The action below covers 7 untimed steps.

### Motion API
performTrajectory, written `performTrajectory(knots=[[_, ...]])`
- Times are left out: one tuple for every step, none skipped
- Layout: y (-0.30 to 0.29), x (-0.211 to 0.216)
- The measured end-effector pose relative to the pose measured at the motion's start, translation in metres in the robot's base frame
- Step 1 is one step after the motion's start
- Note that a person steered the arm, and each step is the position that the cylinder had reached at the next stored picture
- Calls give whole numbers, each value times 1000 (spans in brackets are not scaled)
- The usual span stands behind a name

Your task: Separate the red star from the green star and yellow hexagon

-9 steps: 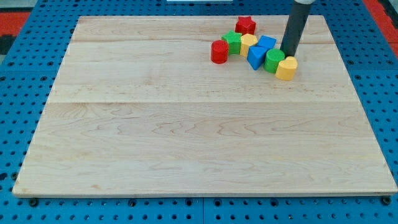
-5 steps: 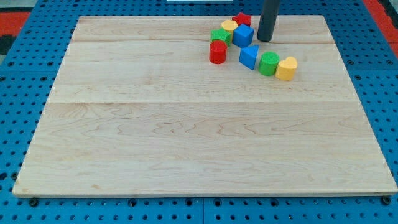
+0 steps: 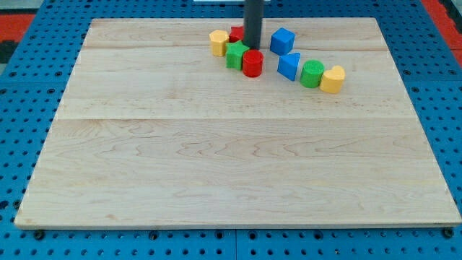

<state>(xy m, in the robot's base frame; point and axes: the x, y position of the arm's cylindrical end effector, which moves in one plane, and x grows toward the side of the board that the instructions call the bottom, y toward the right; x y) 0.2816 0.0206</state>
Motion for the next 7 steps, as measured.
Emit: performTrajectory(knots=[[-16,8],[-74,43],[-55,20],[-40,-7],[-30,-29],[-28,-44],[-4,-79]])
